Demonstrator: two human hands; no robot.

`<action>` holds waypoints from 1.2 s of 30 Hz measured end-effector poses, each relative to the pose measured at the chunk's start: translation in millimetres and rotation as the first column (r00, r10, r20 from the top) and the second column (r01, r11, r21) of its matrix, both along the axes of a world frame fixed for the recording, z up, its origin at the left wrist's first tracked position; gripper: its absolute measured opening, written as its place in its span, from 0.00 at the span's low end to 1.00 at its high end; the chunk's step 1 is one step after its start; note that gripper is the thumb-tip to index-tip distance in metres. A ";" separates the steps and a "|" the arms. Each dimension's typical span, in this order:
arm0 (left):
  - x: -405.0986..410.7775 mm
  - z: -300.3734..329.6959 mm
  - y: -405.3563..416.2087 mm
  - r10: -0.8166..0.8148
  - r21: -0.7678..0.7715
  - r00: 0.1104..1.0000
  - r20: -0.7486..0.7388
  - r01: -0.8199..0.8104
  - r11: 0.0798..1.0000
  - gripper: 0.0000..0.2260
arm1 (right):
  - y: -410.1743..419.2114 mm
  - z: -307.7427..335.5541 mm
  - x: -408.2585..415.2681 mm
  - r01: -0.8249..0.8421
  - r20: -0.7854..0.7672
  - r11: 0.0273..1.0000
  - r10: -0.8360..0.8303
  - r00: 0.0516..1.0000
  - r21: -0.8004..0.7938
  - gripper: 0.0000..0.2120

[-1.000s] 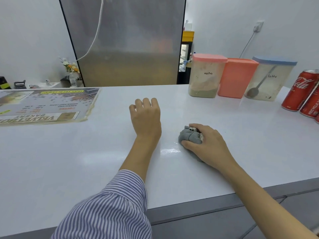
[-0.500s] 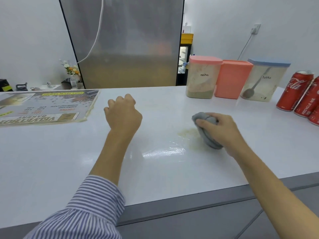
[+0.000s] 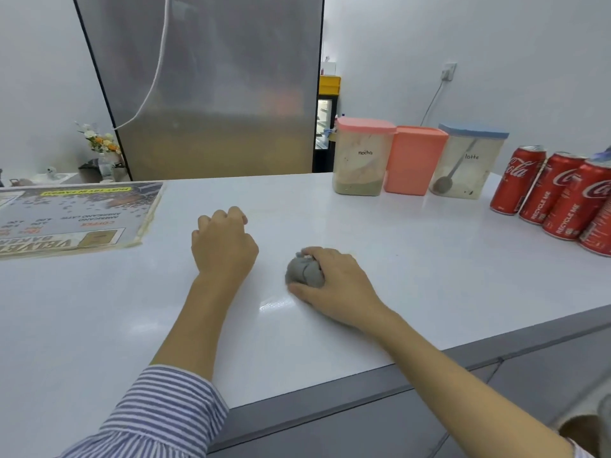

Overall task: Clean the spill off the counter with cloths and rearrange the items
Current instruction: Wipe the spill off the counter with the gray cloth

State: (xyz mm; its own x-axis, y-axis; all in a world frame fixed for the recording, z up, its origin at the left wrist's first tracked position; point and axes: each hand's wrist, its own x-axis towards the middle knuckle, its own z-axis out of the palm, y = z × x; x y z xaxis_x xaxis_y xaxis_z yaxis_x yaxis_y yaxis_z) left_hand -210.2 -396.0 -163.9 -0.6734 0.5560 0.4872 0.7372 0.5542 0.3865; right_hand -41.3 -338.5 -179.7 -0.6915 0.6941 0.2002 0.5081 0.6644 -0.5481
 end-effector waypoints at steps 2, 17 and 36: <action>0.6 0.4 -0.5 -0.016 0.009 1.000 -0.003 0.016 1.000 0.15 | 9.1 0.8 21.3 -0.106 -0.059 0.993 0.103 0.993 -0.048 0.20; 7.8 -0.7 0.6 -0.076 0.000 0.997 -0.025 0.076 0.997 0.19 | 59.3 35.9 37.5 0.162 -0.328 0.906 -0.301 0.895 -0.390 0.11; 14.6 1.2 -5.3 -0.143 0.044 0.990 -0.018 0.144 0.989 0.22 | 36.3 15.7 30.8 0.162 -0.038 0.986 -0.161 0.986 0.030 0.20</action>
